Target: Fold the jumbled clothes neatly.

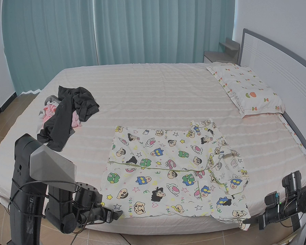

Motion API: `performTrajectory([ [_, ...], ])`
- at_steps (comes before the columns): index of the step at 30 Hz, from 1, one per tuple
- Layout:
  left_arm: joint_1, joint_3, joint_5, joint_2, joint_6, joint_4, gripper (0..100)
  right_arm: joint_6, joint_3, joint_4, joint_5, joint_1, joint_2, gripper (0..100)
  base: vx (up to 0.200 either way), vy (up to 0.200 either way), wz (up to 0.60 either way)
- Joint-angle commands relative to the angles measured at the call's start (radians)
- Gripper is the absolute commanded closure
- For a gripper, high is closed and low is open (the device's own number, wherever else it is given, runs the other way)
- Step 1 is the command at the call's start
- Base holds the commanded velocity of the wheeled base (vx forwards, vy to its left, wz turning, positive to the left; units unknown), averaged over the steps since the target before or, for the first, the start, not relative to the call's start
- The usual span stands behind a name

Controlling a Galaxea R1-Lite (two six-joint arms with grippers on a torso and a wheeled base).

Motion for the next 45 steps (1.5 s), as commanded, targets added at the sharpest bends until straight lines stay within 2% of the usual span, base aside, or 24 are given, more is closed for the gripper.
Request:
performTrajectory([
  [1,-0.013,-0.03,0.0,0.009,-0.001,0.024,0,0.0,0.016,-0.001,0.002,0.0,0.003,100,0.0,0.0,0.0],
  [5,-0.013,-0.057,-0.001,-0.004,-0.002,0.106,0,-0.002,0.018,-0.001,0.0,0.0,0.001,100,0.0,0.0,0.0],
  [6,-0.013,-0.057,-0.001,-0.005,-0.002,0.111,100,-0.002,0.018,-0.001,0.0,0.0,0.001,100,0.0,0.0,0.0],
  [21,-0.002,-0.039,0.01,-0.025,-0.024,0.1,100,-0.002,0.018,-0.001,-0.003,-0.005,-0.011,100,0.0,0.0,0.0],
  [25,-0.005,-0.026,0.007,-0.128,-0.088,0.102,100,-0.002,0.018,0.001,0.006,-0.034,-0.059,100,0.0,0.0,0.0],
  [30,0.0,-0.036,0.007,-0.172,-0.1,0.103,100,0.0,0.018,0.001,0.039,-0.052,-0.1,100,0.0,0.0,0.0],
  [33,0.003,-0.056,0.007,-0.225,-0.139,0.126,100,0.001,0.018,0.001,0.054,-0.059,-0.128,100,0.0,0.0,0.0],
  [36,0.004,-0.126,0.01,-0.267,-0.179,0.249,100,0.004,-0.001,0.001,0.058,-0.06,-0.128,100,0.0,0.0,0.0],
  [37,0.004,-0.126,0.01,-0.267,-0.179,0.249,100,0.004,-0.001,0.001,0.058,-0.06,-0.128,100,0.0,0.0,0.0],
  [38,0.004,-0.188,0.01,-0.31,-0.229,0.372,100,0.008,-0.022,0.001,0.06,-0.062,-0.128,100,0.0,0.0,0.0],
  [41,0.003,-0.307,0.01,-0.34,-0.297,0.567,100,0.014,-0.061,0.004,0.06,-0.063,-0.117,100,0.0,0.0,0.0],
  [45,0.007,-0.448,0.01,-0.347,-0.39,0.74,100,0.118,-0.125,0.004,0.063,-0.057,-0.131,100,0.0,0.0,0.0],
])
